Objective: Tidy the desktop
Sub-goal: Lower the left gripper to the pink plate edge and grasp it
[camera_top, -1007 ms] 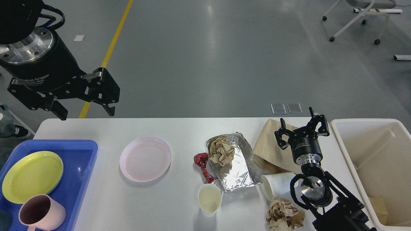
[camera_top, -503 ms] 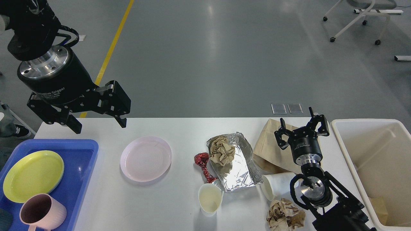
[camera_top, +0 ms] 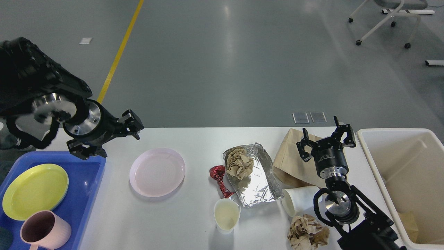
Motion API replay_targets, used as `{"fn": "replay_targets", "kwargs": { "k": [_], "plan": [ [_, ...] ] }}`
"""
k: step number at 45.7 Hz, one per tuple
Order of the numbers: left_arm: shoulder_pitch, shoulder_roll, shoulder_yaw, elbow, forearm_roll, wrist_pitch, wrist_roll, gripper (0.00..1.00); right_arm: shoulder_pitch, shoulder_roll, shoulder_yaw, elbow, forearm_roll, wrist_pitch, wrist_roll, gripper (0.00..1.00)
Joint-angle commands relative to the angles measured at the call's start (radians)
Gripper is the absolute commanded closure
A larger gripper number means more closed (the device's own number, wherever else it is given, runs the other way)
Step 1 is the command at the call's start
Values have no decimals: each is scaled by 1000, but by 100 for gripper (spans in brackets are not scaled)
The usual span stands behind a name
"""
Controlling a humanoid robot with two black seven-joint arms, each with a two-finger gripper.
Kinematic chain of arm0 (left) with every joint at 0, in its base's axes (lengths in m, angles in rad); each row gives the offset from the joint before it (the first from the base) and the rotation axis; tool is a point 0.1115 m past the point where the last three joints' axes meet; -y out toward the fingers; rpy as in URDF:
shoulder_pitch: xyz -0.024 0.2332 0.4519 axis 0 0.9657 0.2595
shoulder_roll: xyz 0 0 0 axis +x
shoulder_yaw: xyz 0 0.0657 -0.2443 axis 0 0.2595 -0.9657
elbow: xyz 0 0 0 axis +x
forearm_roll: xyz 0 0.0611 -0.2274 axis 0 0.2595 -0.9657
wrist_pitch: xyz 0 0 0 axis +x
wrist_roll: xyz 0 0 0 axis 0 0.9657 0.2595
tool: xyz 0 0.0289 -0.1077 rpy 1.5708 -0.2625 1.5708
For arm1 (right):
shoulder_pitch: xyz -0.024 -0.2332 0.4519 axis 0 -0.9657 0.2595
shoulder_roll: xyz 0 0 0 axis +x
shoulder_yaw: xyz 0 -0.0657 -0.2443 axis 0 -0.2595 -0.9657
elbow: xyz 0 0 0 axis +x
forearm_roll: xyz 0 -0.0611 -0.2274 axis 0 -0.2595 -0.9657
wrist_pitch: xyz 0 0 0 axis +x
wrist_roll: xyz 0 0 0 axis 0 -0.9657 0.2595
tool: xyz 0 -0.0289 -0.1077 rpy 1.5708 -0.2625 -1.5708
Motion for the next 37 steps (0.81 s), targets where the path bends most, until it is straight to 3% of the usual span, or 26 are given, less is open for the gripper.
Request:
{"fn": "replay_targets", "kwargs": {
  "k": [1, 8, 14, 29, 34, 37],
  "plan": [
    [112, 14, -79, 16, -258, 156, 89, 8, 1, 0, 0, 0, 0, 0, 0, 0],
    [264, -5, -100, 84, -330, 173, 89, 6, 0, 0, 0, 0, 0, 0, 0, 0],
    [412, -23, -160, 218, -324, 182, 78, 6, 1, 0, 0, -1, 0, 0, 0, 0],
    [624, -21, -283, 460, -315, 185, 76, 7, 1, 0, 0, 0, 0, 0, 0, 0],
    [676, -23, -298, 474, -293, 195, 75, 11, 0, 1, 0, 0, 0, 0, 0, 0],
    [695, -23, -321, 474, -292, 205, 75, 18, 1, 0, 0, -1, 0, 0, 0, 0]
  ]
}}
